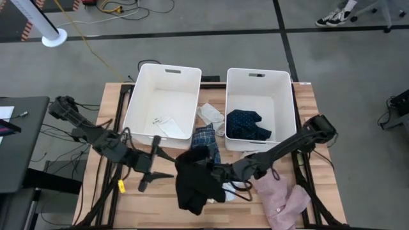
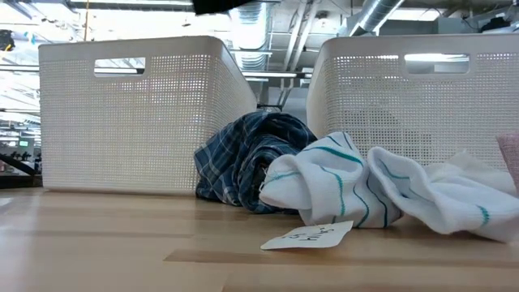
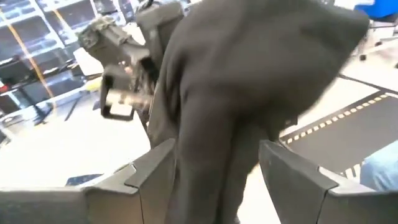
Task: Sort clothes
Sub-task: Put the black pants into the right white laundry bin
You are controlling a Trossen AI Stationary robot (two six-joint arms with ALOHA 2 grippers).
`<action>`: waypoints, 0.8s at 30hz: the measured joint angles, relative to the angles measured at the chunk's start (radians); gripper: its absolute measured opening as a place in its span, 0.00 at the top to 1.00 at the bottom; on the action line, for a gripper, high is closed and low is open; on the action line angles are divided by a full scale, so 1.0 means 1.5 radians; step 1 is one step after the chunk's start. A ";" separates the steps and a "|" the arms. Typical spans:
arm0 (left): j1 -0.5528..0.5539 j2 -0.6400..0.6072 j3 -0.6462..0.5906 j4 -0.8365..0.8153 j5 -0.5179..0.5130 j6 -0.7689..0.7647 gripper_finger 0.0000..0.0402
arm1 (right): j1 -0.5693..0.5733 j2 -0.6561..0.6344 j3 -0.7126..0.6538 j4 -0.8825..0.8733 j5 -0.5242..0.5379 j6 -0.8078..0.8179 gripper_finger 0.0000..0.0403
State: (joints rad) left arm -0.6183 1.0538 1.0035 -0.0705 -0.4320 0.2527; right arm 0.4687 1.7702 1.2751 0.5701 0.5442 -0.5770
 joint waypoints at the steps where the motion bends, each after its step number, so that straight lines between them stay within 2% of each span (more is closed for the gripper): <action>1: -0.007 -0.009 0.000 -0.015 -0.015 -0.005 0.44 | 0.003 -0.012 0.000 -0.008 0.004 0.000 0.78; 5: -0.035 -0.035 0.000 -0.085 -0.055 -0.044 0.44 | 0.017 -0.054 0.000 -0.050 0.041 -0.007 0.78; 9: -0.050 -0.035 0.000 -0.162 -0.062 -0.107 0.44 | 0.027 -0.101 0.000 -0.095 0.109 -0.025 0.78; 14: -0.062 -0.009 0.000 -0.244 -0.062 -0.187 0.44 | 0.026 -0.168 0.000 -0.167 0.227 -0.025 0.78; 24: -0.087 0.071 -0.031 -0.251 -0.060 -0.266 0.44 | -0.013 -0.273 0.000 -0.286 0.433 0.003 0.78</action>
State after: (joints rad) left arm -0.7494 1.1601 0.9577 -0.4465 -0.5217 -0.1463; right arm 0.4495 1.3601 1.2751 0.1414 1.1940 -0.5728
